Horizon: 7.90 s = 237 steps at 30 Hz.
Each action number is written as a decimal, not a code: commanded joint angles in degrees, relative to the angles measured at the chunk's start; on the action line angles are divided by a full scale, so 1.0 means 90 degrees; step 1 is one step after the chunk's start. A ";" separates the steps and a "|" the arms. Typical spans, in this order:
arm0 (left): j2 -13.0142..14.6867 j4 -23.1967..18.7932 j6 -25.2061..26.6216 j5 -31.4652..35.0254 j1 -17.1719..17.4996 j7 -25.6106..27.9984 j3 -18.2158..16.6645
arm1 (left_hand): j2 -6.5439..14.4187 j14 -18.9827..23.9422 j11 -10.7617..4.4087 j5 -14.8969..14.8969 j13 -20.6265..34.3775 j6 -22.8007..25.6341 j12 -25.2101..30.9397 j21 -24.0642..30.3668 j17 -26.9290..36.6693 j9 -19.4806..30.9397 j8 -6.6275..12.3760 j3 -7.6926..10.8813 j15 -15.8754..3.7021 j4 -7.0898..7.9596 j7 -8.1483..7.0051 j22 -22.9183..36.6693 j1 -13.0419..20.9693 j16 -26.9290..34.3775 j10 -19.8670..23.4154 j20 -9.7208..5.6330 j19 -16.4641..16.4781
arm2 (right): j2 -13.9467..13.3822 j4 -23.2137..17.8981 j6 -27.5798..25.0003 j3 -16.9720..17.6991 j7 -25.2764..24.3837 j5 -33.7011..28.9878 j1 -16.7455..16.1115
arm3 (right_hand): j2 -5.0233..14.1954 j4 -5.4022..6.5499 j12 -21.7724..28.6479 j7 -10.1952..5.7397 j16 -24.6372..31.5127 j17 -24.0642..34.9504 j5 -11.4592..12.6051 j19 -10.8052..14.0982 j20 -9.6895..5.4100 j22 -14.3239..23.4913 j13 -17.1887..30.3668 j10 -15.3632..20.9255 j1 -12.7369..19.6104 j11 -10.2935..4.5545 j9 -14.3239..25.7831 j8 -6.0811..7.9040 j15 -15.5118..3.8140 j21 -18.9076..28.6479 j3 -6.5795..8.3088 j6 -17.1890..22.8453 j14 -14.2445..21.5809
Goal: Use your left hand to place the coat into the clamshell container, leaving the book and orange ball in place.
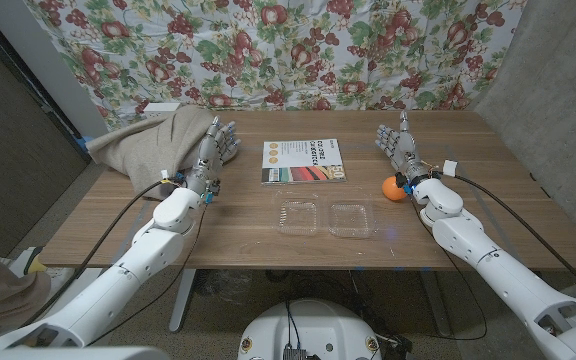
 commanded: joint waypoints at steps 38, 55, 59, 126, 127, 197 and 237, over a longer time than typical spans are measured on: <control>0.0487 -0.0854 0.0417 0.1072 0.0206 0.0662 0.0020 | 0.0024 -0.0152 -0.0128 0.0030 0.0029 0.0109 0.0089 -0.0017 0.0032 0.0019 0.0030 0.0002 -0.0172 -0.0123 -0.0112 0.0031 0.0114 0.0050 0.0129 0.0784 -0.0530 | -0.0121 -0.0116 -0.0074 -0.0052 0.0125 -0.0081 0.0078 | 0.0116 -0.0071 0.0027 -0.0281 0.0004 0.0024 0.0028 -0.0138 0.0382 0.0013 0.0027 -0.0055 0.0116 -0.0340 0.0011 0.0046 0.0155 0.0016 0.0046 0.0037 -0.0167; 0.0665 -0.1202 0.0684 0.1603 0.0282 0.1026 0.0001 | 0.0037 -0.0282 -0.0160 0.0026 0.0029 0.0231 0.0099 -0.0040 0.0035 0.0019 0.0070 -0.0006 -0.0051 -0.0137 -0.0149 0.0037 0.0088 0.0027 0.0178 0.0952 -0.0813 | -0.0156 -0.0066 -0.0044 -0.0059 0.0157 -0.0147 0.0144 | 0.0112 -0.0080 0.0044 -0.0300 0.0006 0.0024 0.0025 -0.0152 0.0345 0.0014 0.0023 -0.0021 0.0122 -0.0231 0.0011 0.0064 0.0243 0.0024 0.0056 0.0080 -0.0200; 0.0668 -0.1287 0.0761 0.1773 0.0331 0.1225 -0.0023 | 0.0041 -0.0321 -0.0156 0.0028 0.0029 0.0251 0.0101 -0.0050 0.0035 0.0018 0.0074 -0.0005 -0.0073 -0.0141 -0.0152 0.0038 0.0088 0.0020 0.0190 0.0954 -0.0881 | -0.0148 -0.0061 -0.0030 -0.0059 0.0160 -0.0148 0.0151 | 0.0113 -0.0080 0.0042 -0.0299 0.0003 0.0024 0.0024 -0.0161 0.0337 0.0015 0.0022 -0.0028 0.0123 -0.0208 0.0011 0.0063 0.0232 0.0023 0.0059 0.0080 -0.0214; 0.1097 -0.2487 0.2337 0.3653 0.1039 0.2717 -0.0465 | 0.0182 -0.0297 -0.0200 0.0073 0.0032 0.0640 0.0136 0.0078 0.0017 0.0013 0.0130 0.0303 -0.0133 -0.0629 -0.0120 0.0024 0.0740 0.0057 0.0538 0.0807 -0.0757 | -0.0122 -0.0325 -0.0089 -0.0083 -0.0179 -0.0271 -0.0038 | 0.0119 -0.0092 0.0046 -0.0253 0.0029 0.0025 0.0011 -0.0207 0.0332 0.0016 0.0021 -0.0055 0.0127 -0.0241 0.0011 0.0054 0.0186 0.0039 0.0091 0.0055 -0.0222; 0.1108 -0.2490 0.2333 0.3651 0.1044 0.2702 -0.0469 | 0.0181 -0.0297 -0.0195 0.0073 0.0032 0.0641 0.0132 0.0079 0.0017 0.0013 0.0129 0.0308 -0.0133 -0.0640 -0.0120 0.0024 0.0755 0.0058 0.0530 0.0803 -0.0754 | -0.0118 -0.0337 -0.0085 -0.0083 -0.0188 -0.0270 -0.0052 | 0.0119 -0.0092 0.0046 -0.0257 0.0029 0.0025 0.0011 -0.0207 0.0334 0.0016 0.0021 -0.0055 0.0127 -0.0233 0.0011 0.0054 0.0185 0.0039 0.0091 0.0054 -0.0223; 0.1257 -0.2911 0.3242 0.4307 0.0774 0.2721 -0.0319 | 0.0157 -0.0386 -0.0217 0.0042 0.0037 0.0824 0.0142 0.0095 0.0030 0.0018 0.0134 0.0448 -0.0183 -0.0938 -0.0118 0.0033 0.1068 0.0054 0.0677 0.0724 -0.0671 | -0.0329 -0.0698 0.0016 0.0119 -0.0185 -0.0241 -0.0205 | 0.0143 -0.0130 0.0051 -0.0225 0.0013 0.0019 0.0014 -0.0346 0.0200 0.0015 0.0022 -0.0112 0.0177 -0.0288 0.0010 0.0060 0.0004 0.0022 0.0163 0.0011 -0.0358; 0.1754 -0.2993 0.4142 0.4722 0.0707 0.2683 -0.0419 | 0.0252 -0.0436 -0.0253 0.0028 0.0038 0.0802 0.0120 0.0098 0.0031 0.0020 0.0088 0.0547 -0.0236 -0.1016 -0.0169 0.0035 0.1186 0.0052 0.0684 0.0652 -0.0644 | -0.0294 -0.0690 0.0058 0.0043 -0.0200 -0.0329 -0.0220 | 0.0143 -0.0145 0.0060 -0.0224 0.0025 0.0019 0.0010 -0.0342 0.0218 0.0014 0.0022 -0.0105 0.0192 -0.0250 0.0010 0.0085 -0.0003 0.0040 0.0190 0.0080 -0.0357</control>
